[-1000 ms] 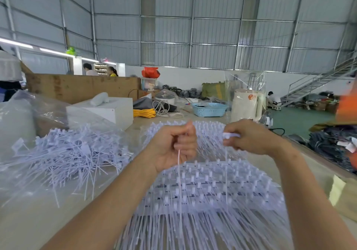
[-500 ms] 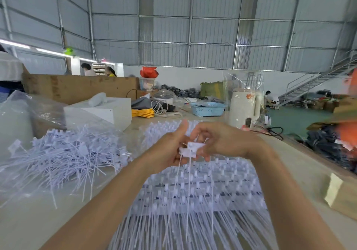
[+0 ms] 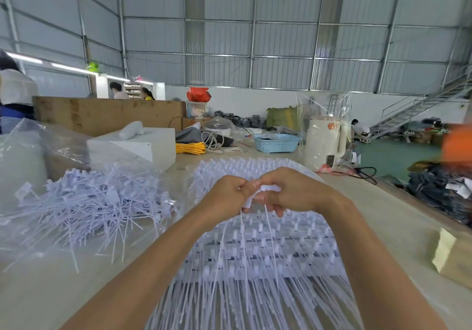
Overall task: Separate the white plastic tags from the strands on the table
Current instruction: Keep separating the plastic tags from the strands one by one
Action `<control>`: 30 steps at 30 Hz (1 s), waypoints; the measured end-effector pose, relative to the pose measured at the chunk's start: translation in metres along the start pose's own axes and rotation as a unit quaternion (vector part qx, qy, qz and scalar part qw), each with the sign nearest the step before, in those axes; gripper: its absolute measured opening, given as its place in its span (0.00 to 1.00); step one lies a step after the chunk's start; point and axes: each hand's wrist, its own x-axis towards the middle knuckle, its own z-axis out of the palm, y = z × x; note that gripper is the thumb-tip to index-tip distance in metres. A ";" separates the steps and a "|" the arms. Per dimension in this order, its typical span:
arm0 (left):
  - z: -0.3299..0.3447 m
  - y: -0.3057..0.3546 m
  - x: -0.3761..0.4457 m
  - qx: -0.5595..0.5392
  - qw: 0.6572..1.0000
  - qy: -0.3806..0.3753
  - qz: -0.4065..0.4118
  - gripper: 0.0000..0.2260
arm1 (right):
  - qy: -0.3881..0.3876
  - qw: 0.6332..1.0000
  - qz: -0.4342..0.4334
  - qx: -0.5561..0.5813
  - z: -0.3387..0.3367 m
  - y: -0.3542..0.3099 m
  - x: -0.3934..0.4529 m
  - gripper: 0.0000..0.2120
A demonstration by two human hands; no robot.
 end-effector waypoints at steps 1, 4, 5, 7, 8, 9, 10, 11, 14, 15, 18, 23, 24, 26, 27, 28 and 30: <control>0.000 0.001 0.001 -0.007 1.000 -0.006 -0.012 0.22 | 0.008 1.000 -0.007 0.003 0.000 0.002 0.000 0.09; 0.000 0.004 0.001 -0.093 0.992 -0.066 -0.061 0.23 | 0.007 0.999 -0.023 0.035 -0.003 0.005 -0.001 0.09; -0.002 0.005 -0.001 -0.148 0.981 -0.099 -0.078 0.23 | 0.004 0.999 -0.027 0.037 -0.004 0.005 -0.002 0.09; -0.013 0.007 -0.003 -0.282 0.937 -0.169 -0.114 0.22 | 0.019 0.999 -0.029 0.017 -0.009 0.008 -0.004 0.04; -0.021 0.008 -0.003 -0.342 0.913 -0.183 -0.123 0.20 | 0.034 0.999 -0.027 -0.001 -0.013 0.011 -0.006 0.03; -0.029 0.008 -0.002 -0.384 0.898 -0.177 -0.125 0.18 | 0.052 0.998 -0.024 -0.014 -0.019 0.015 -0.010 0.05; -0.038 0.008 0.000 -0.409 0.890 -0.158 -0.126 0.16 | 0.075 0.997 -0.019 -0.013 -0.025 0.019 -0.016 0.07; -0.046 0.008 0.001 -0.418 0.890 -0.131 -0.129 0.16 | 0.105 0.994 -0.014 0.001 -0.032 0.023 -0.022 0.08; -0.057 0.004 0.004 -0.344 0.928 -0.042 -0.135 0.14 | 0.186 0.978 -0.036 0.089 -0.050 0.026 -0.036 0.11; -0.056 0.003 0.005 -0.305 0.942 -0.023 -0.139 0.12 | 0.183 0.972 -0.061 0.135 -0.053 0.021 -0.039 0.10; -0.040 0.004 0.003 -0.208 0.967 -0.010 -0.144 0.06 | 0.094 0.948 -0.111 0.282 -0.049 0.003 -0.037 0.11; -0.006 0.017 -0.004 -0.163 0.982 -0.021 -0.089 0.07 | 0.014 0.986 -0.108 0.125 -0.011 -0.027 -0.012 0.07; -0.002 0.018 -0.005 -0.177 0.980 -0.014 -0.089 0.08 | 0.027 0.986 -0.110 0.122 -0.007 -0.029 -0.009 0.07; 0.003 0.020 -0.006 -0.234 0.965 -0.002 -0.121 0.15 | 0.047 0.985 -0.110 0.125 -0.005 -0.026 -0.006 0.04; 0.003 0.021 -0.005 -0.272 0.952 0.001 -0.138 0.21 | 0.048 0.988 -0.102 0.108 -0.006 -0.025 -0.005 0.03; 0.002 0.021 -0.004 -0.305 0.941 -0.002 -0.147 0.25 | 0.047 0.991 -0.088 0.089 -0.006 -0.022 -0.005 0.03; 0.001 0.022 -0.003 -0.320 0.937 -0.023 -0.136 0.29 | 0.043 0.993 -0.062 0.090 -0.002 -0.018 -0.002 0.04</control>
